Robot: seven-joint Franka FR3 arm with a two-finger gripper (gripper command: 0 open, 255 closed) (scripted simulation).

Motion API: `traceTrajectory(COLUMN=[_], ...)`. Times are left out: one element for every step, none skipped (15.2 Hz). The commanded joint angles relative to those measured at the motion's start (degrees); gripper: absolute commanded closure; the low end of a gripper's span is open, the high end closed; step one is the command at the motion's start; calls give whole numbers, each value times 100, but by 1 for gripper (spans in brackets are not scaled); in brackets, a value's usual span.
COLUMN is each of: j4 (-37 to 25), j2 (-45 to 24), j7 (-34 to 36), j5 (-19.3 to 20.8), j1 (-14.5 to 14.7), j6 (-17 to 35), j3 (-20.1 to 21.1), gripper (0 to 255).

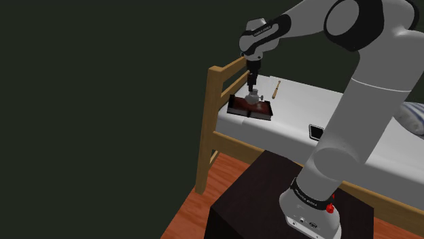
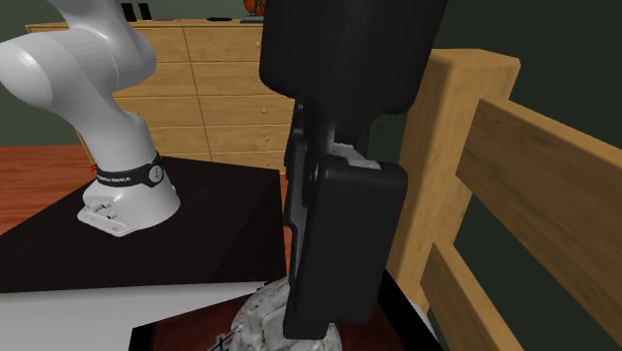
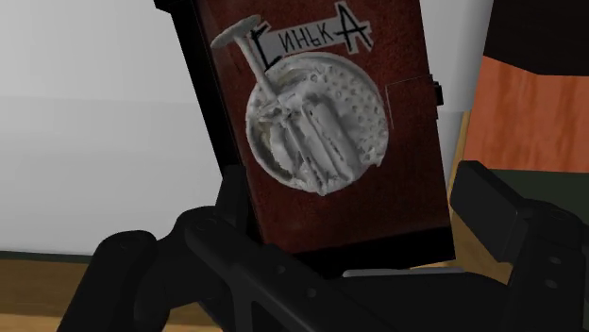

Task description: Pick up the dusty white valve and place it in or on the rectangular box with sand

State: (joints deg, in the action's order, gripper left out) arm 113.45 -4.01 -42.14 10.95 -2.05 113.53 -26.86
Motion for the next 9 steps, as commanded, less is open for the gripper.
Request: traceTrajectory(j4=[-237, -359, -359, -358, -359, -359, -359, -359, -359], j2=[88, 114, 114, 115, 115, 114, 114, 114, 114], j7=[19, 21, 21, 21, 21, 21, 21, 21, 21], j5=[15, 16, 16, 17, 16, 16, 16, 16, 16], j1=[41, 57, 57, 57, 57, 57, 57, 57, 57], j6=[-333, -482, -482, -482, -482, -482, -482, -482, -482], j3=[30, 42, 42, 43, 43, 43, 43, 43, 43], gripper=[0, 0, 0, 0, 0, 0, 0, 0, 0])
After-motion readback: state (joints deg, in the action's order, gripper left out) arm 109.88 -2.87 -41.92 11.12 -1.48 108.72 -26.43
